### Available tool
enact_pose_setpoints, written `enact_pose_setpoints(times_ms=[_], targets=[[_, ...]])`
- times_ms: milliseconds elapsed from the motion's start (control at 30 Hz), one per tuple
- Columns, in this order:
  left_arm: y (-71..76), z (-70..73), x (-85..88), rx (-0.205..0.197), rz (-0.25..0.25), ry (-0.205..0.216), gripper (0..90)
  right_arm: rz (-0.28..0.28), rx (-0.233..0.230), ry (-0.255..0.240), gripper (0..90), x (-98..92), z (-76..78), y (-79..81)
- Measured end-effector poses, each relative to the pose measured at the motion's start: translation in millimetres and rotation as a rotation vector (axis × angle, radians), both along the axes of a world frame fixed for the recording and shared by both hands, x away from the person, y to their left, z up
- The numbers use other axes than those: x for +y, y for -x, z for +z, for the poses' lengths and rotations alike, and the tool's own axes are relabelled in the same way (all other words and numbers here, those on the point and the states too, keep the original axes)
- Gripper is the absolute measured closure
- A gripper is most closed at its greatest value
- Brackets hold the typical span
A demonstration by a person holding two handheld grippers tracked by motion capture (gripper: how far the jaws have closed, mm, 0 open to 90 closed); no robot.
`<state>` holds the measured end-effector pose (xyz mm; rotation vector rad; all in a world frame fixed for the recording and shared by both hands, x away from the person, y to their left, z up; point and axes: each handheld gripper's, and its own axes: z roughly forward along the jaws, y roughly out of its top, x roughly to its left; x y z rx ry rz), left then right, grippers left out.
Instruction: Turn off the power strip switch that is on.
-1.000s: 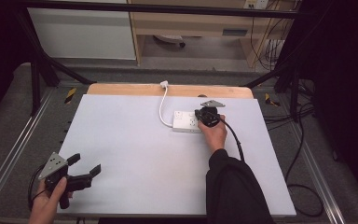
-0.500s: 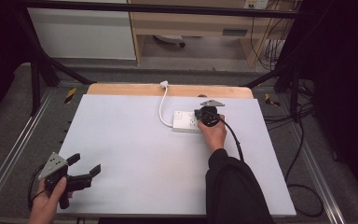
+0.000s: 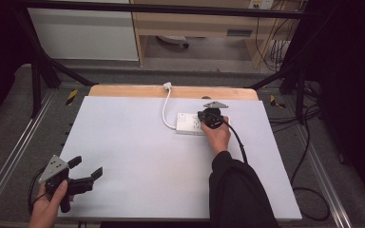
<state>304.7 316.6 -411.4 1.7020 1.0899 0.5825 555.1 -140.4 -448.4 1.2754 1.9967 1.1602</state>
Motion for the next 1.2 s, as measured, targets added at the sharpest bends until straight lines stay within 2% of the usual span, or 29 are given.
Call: enact_pose_setpoints(times_ms=[367, 667, 1067, 1200], targets=[[0.0, 0.0, 0.0, 0.0, -0.001, 0.0, 6.0, -0.005, -0.005, -0.009, 89.8, 0.1, 1.4, 0.6], [0.0, 0.0, -0.1, 0.0, -0.002, -0.002, 6.1, -0.003, -0.005, -0.032, 84.9, 0.0, 5.2, 2.0], [0.2, 0.0, -0.4, 0.0, -0.001, -0.004, 6.1, 0.019, -0.006, -0.065, 66.6, -1.4, 17.5, 8.1], [0.3, -0.1, -0.6, -0.001, -0.003, -0.004, 6.1, 0.024, -0.002, -0.076, 56.2, -2.4, 22.7, 9.8]])
